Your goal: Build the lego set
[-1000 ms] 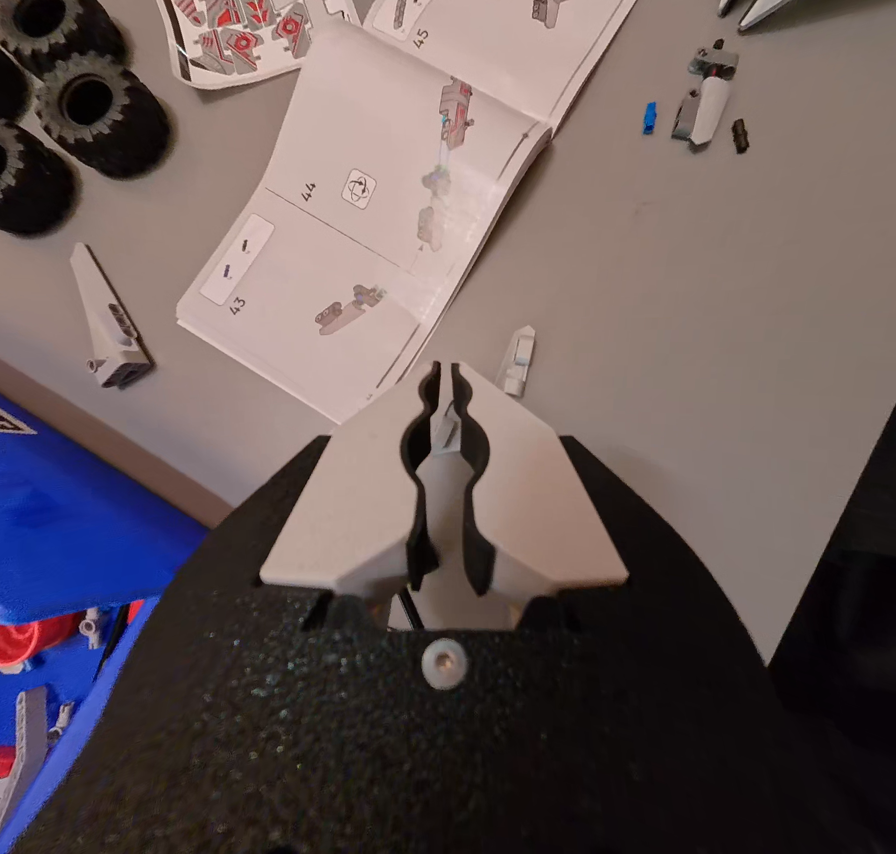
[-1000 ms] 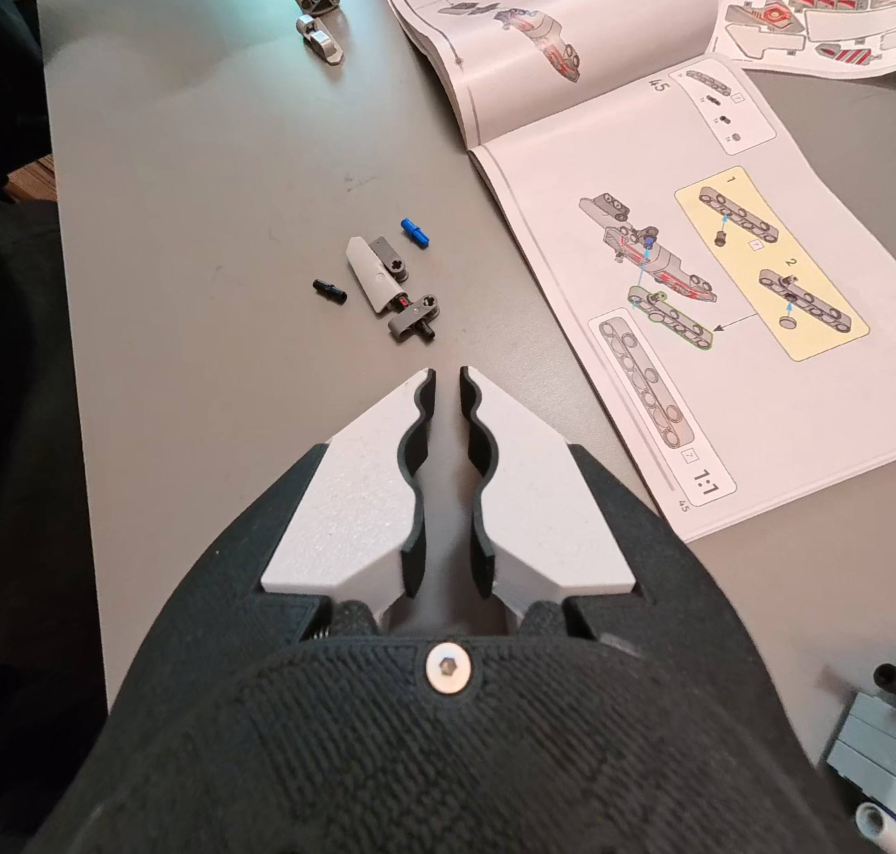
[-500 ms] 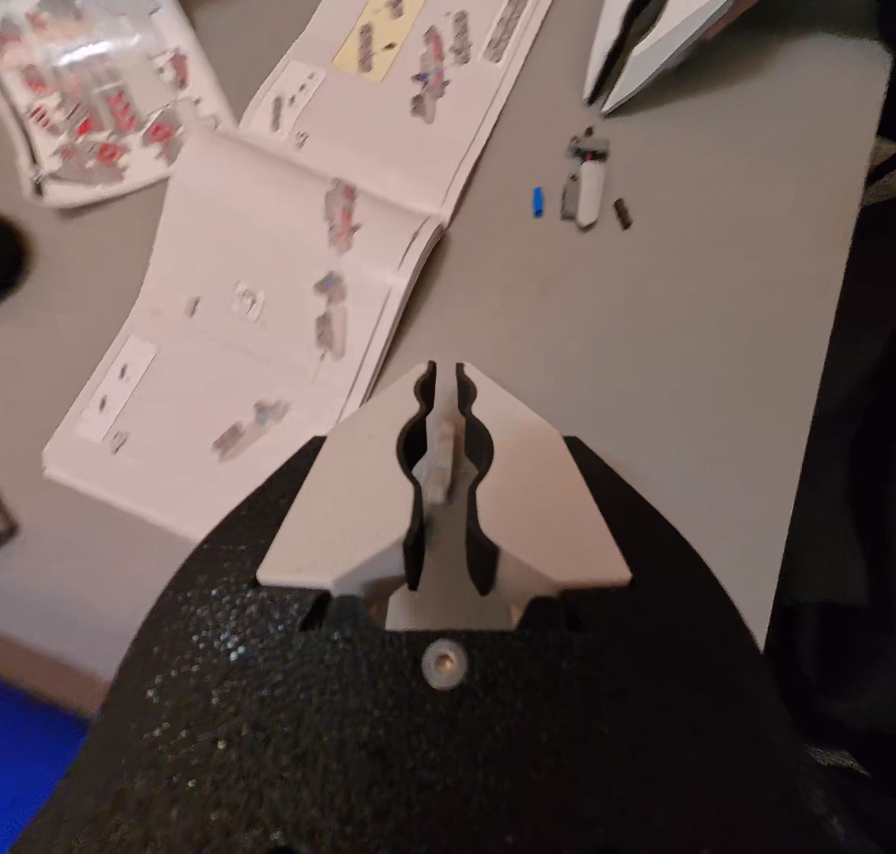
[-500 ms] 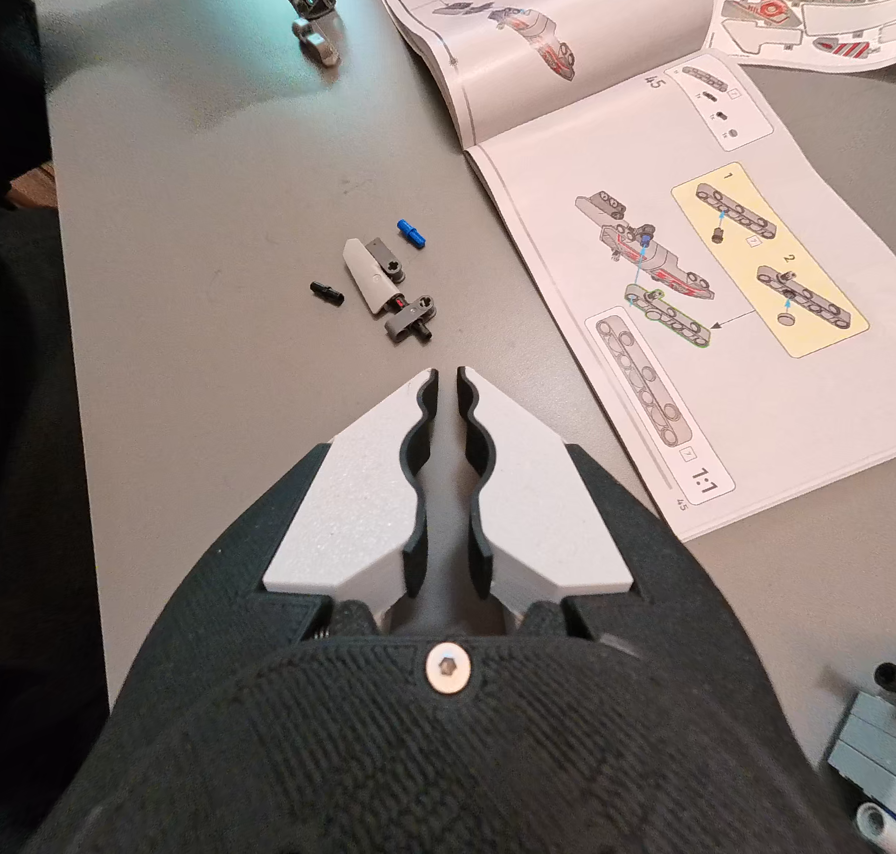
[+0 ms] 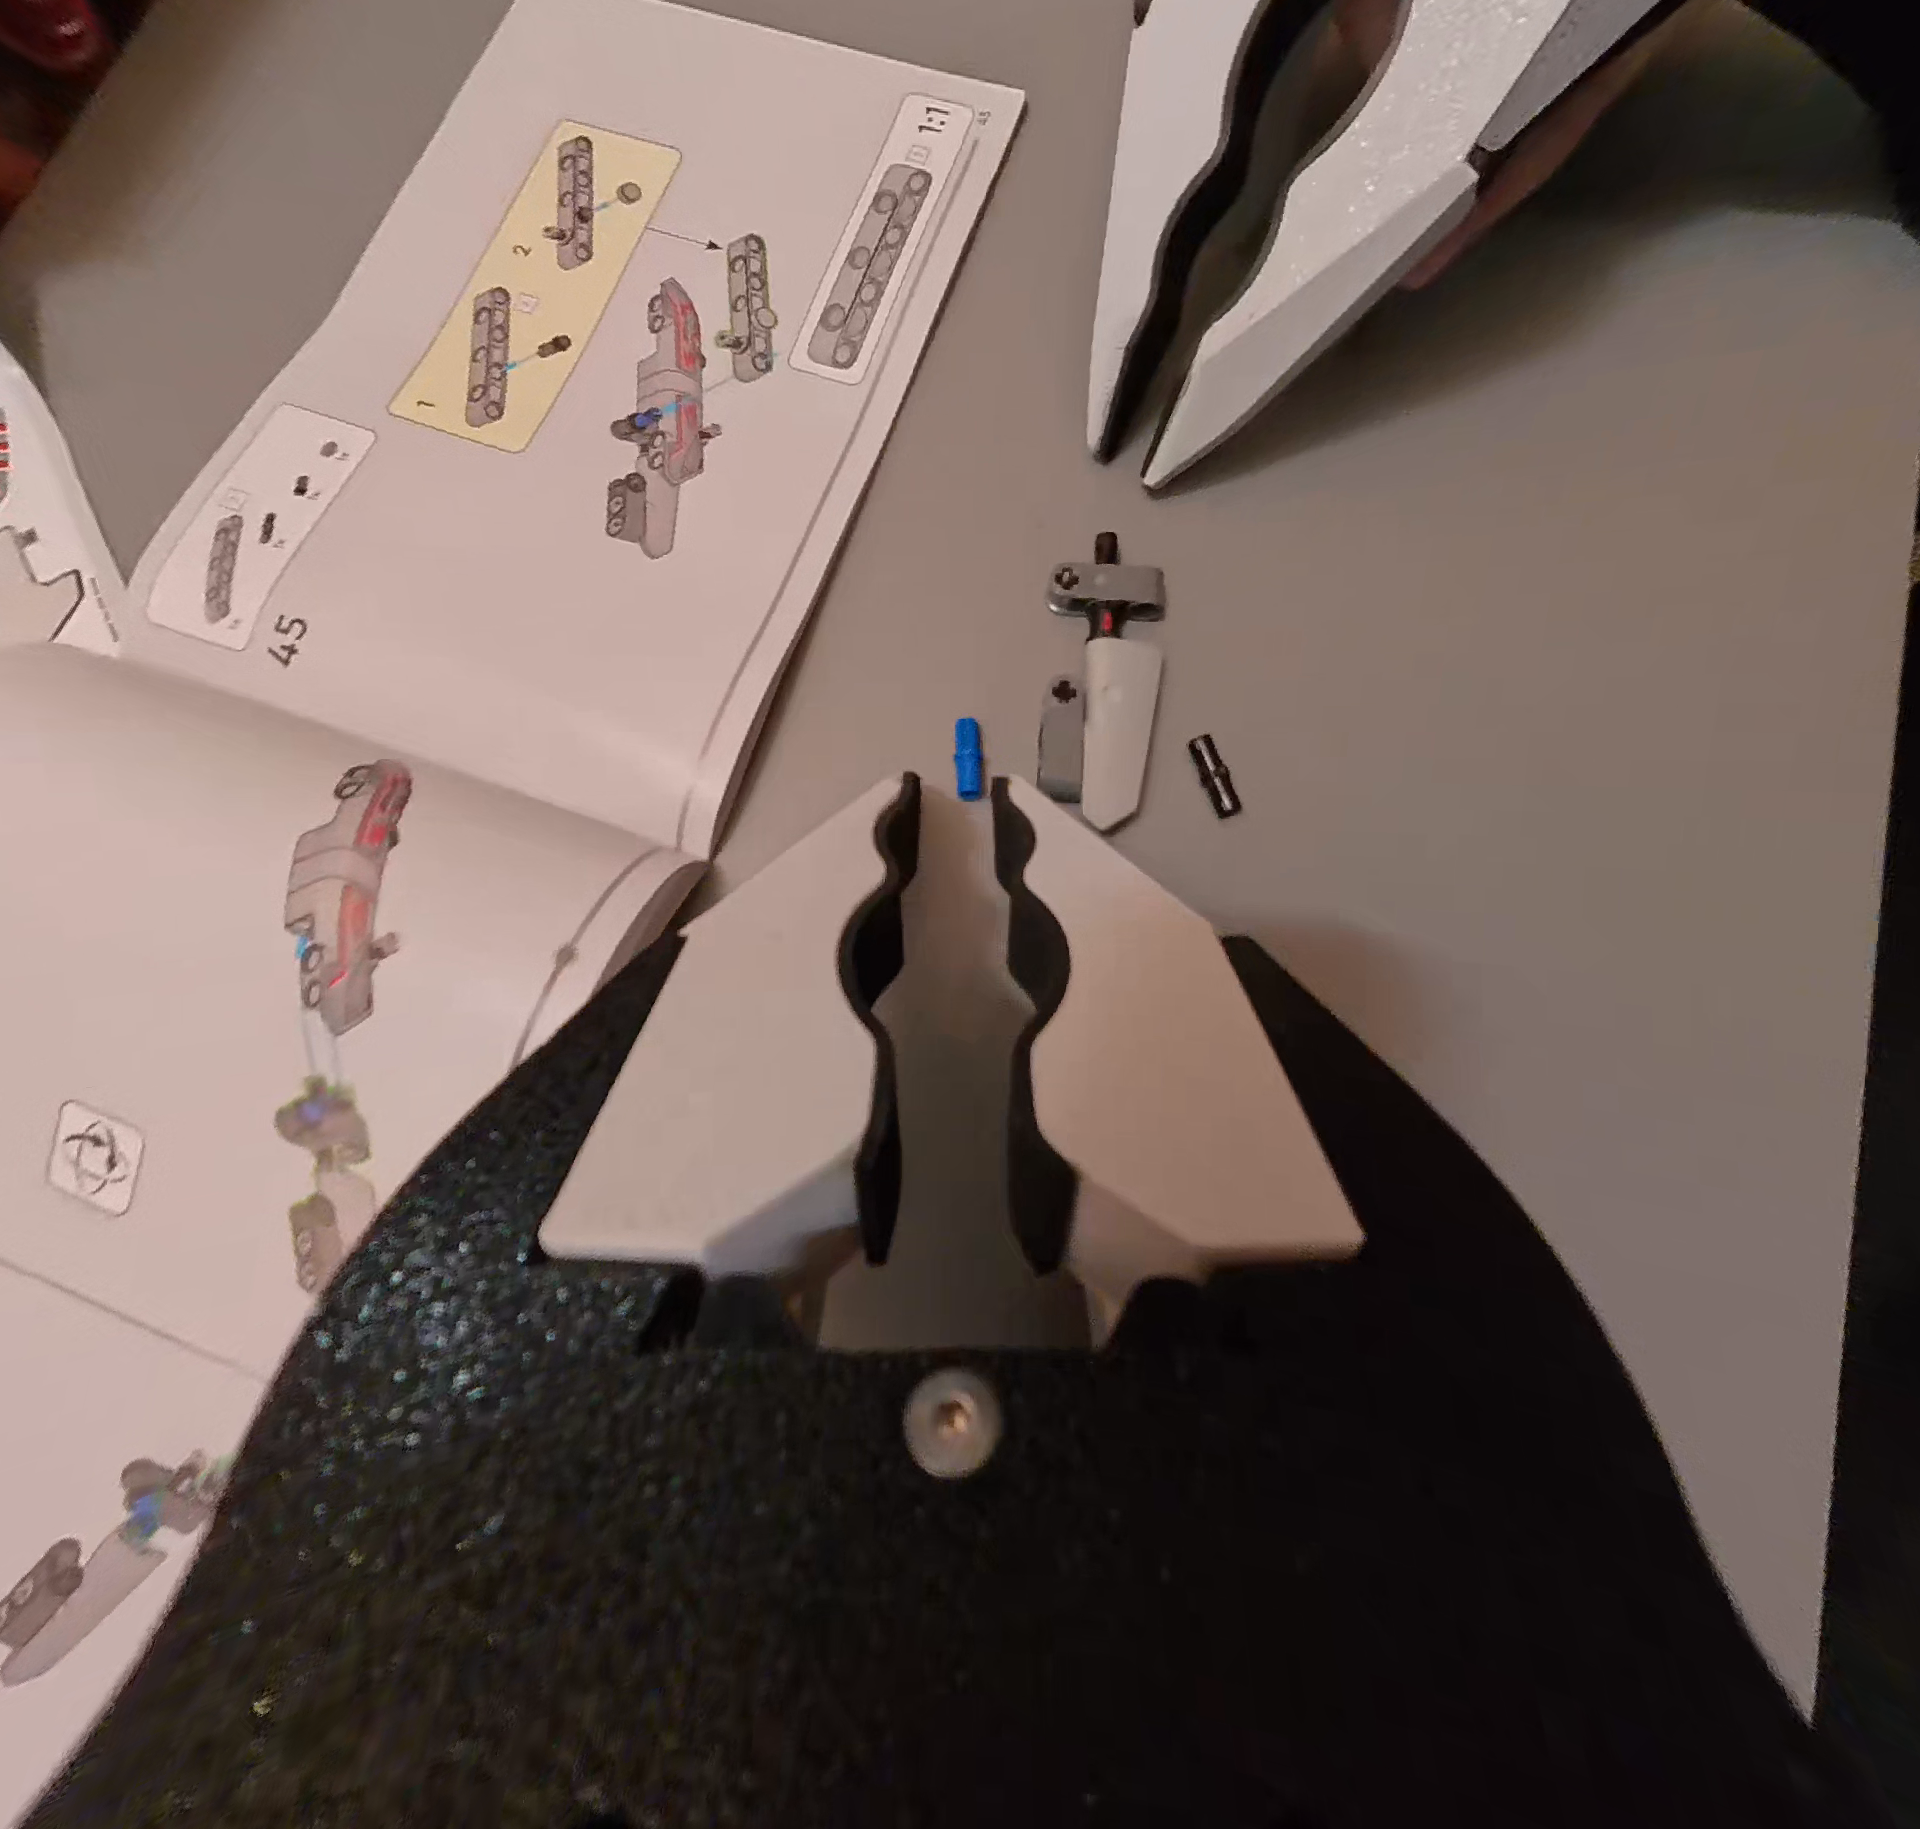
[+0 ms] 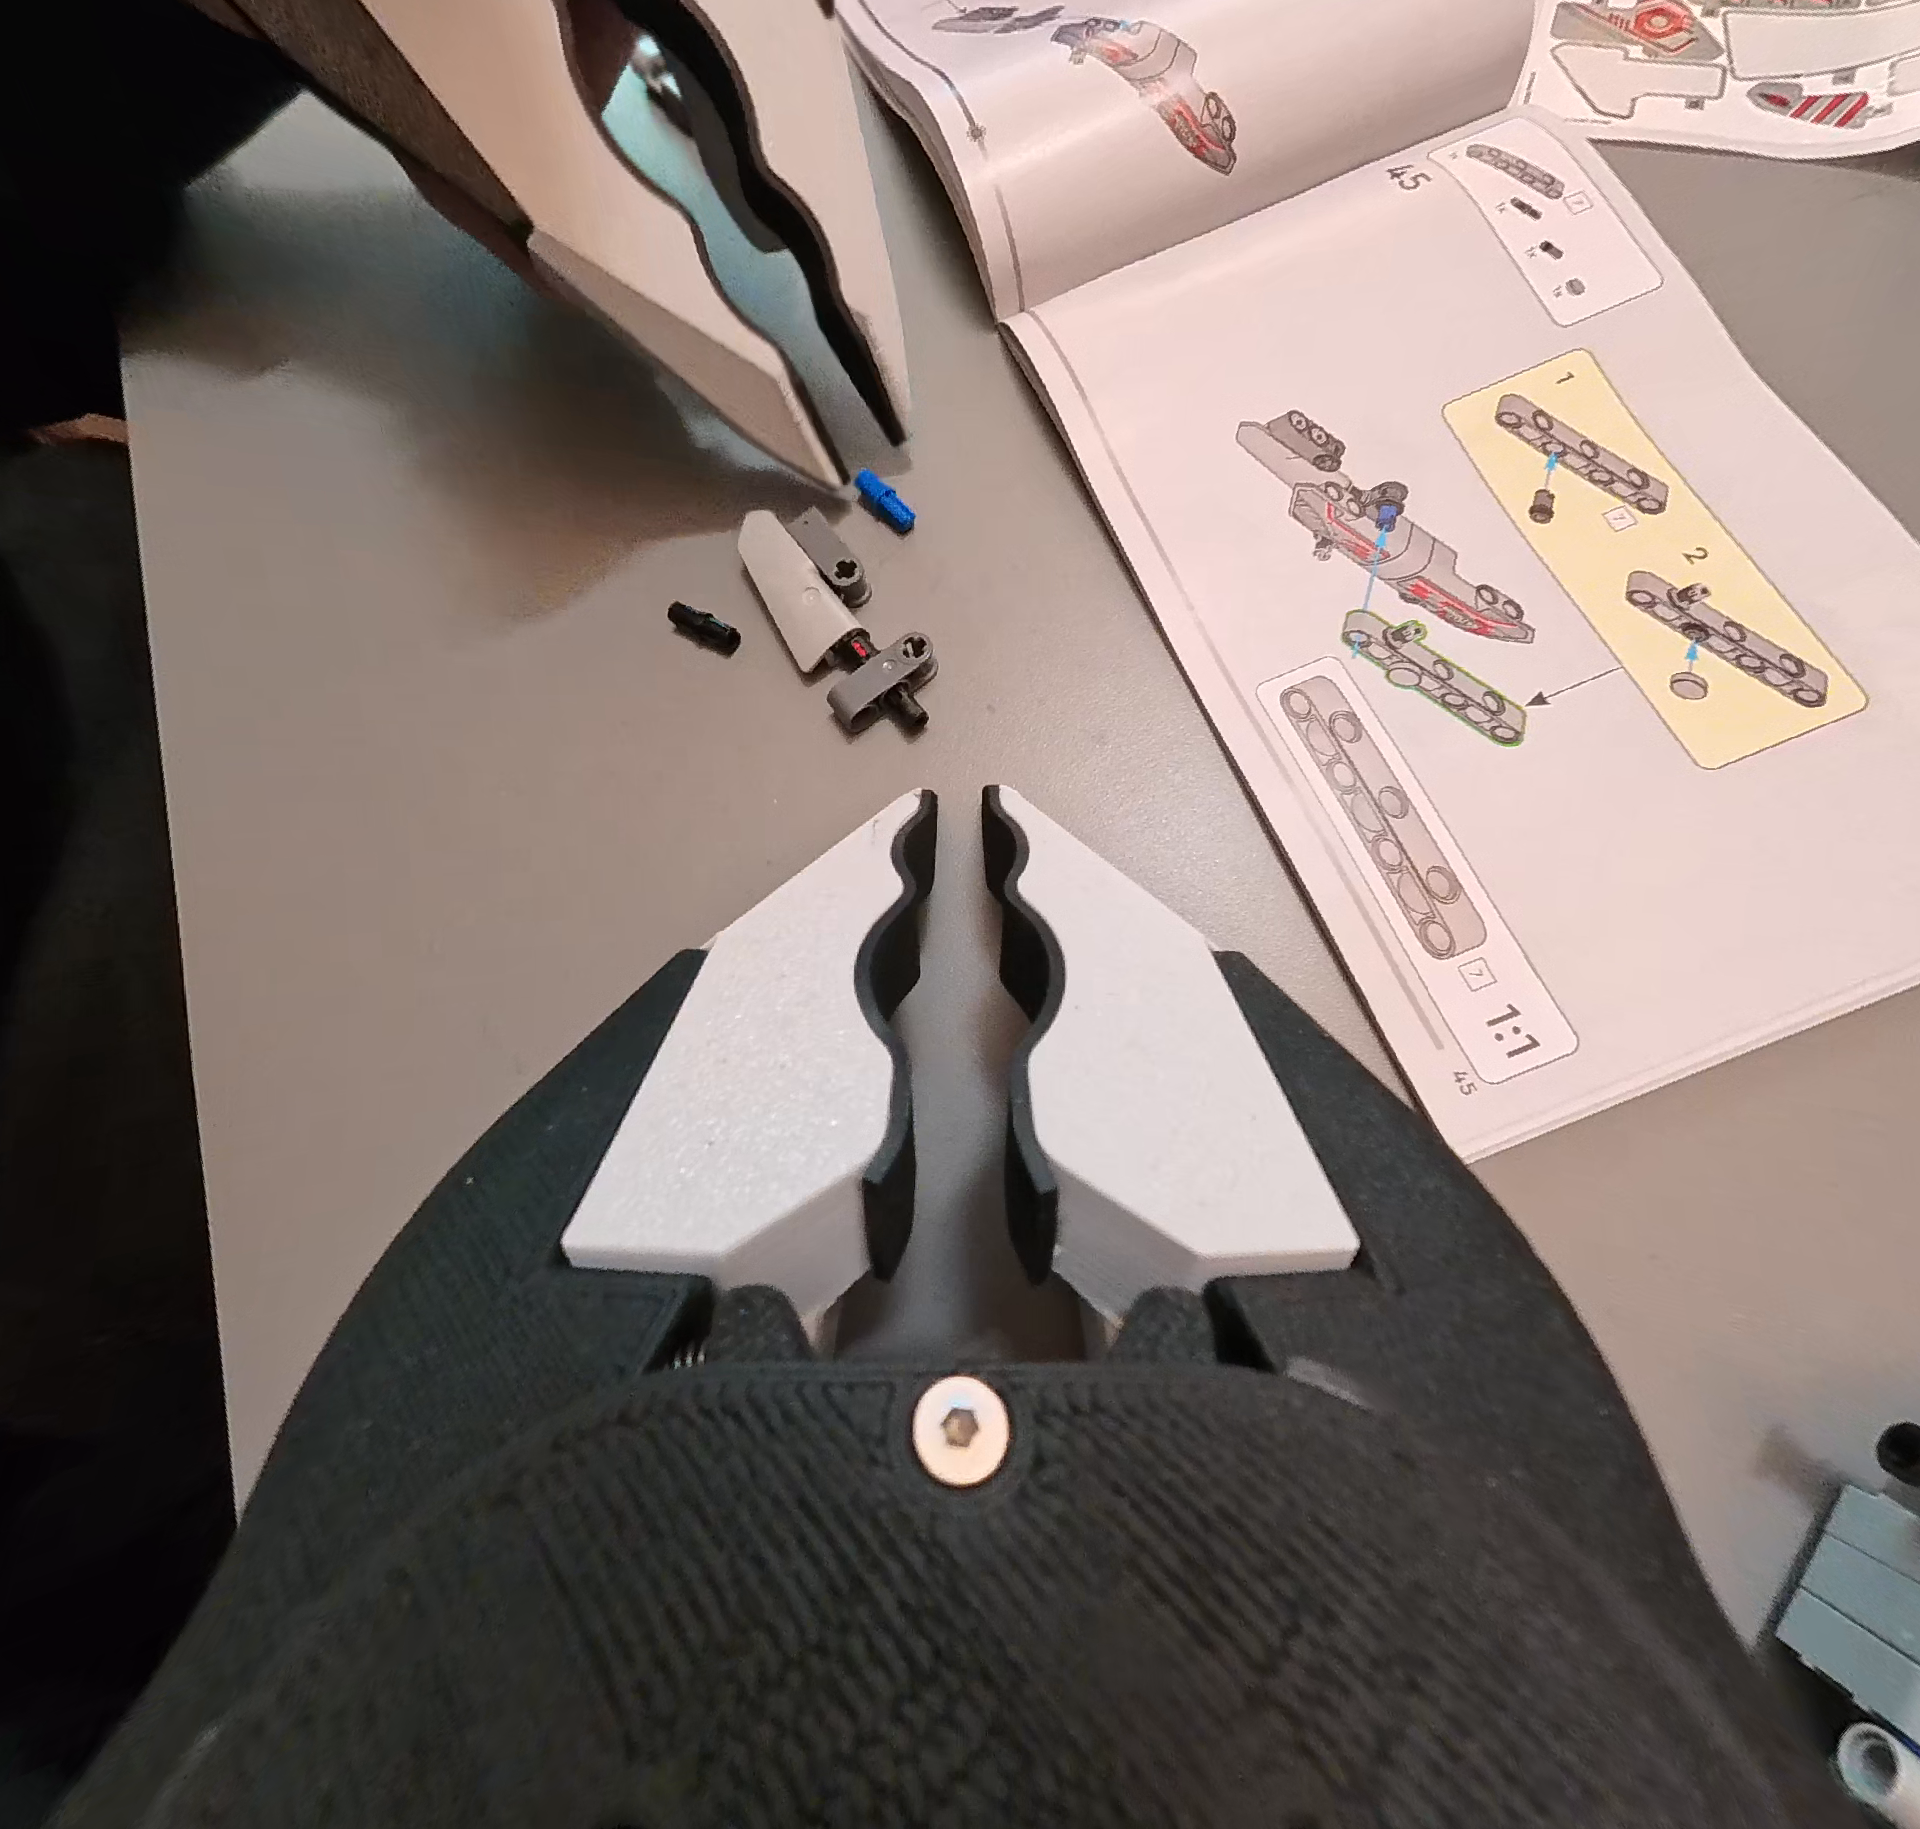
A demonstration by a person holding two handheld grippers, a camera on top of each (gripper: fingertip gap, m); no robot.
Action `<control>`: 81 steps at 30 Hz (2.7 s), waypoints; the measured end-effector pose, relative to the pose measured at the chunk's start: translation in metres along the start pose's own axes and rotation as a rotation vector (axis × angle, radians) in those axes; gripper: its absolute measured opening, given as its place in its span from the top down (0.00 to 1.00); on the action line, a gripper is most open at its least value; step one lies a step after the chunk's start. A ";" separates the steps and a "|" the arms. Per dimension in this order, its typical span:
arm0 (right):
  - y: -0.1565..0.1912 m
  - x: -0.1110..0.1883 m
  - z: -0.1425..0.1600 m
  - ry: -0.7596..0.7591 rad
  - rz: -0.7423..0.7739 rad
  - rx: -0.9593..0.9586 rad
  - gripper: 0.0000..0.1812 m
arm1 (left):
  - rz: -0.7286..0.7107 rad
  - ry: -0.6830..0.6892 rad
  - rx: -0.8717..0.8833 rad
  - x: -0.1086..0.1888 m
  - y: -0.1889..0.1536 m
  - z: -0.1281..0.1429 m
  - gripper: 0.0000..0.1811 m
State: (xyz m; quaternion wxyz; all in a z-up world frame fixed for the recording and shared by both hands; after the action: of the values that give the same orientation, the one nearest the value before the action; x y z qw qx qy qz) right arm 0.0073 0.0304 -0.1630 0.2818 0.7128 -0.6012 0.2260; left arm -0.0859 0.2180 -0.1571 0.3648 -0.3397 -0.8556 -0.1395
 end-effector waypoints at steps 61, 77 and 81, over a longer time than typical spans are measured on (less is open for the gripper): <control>0.037 -0.009 -0.026 -0.191 0.660 0.817 0.99 | -0.102 -0.356 -0.044 0.001 -0.017 -0.044 0.99; 0.029 0.007 -0.030 -0.436 0.515 0.510 0.99 | -0.060 -0.558 -0.018 0.011 -0.015 -0.048 0.94; 0.030 0.005 -0.031 -0.447 0.499 0.501 0.99 | -0.054 -0.550 -0.021 0.010 -0.017 -0.048 0.97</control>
State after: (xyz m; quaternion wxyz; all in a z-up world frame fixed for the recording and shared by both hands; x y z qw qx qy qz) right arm -0.0210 0.0441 -0.1327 -0.1011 0.6235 -0.7281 0.2661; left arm -0.0768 0.1871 -0.1165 0.1112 -0.3455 -0.9299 -0.0605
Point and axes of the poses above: each gripper's, where its closed fingertips meet, x back along the fingers, z out of its underside, y = z × x across the jaws, the point moved 10 cm from there along x, back along the fingers, and after that the axes turned 1 degree about y, right-handed, at the moved point
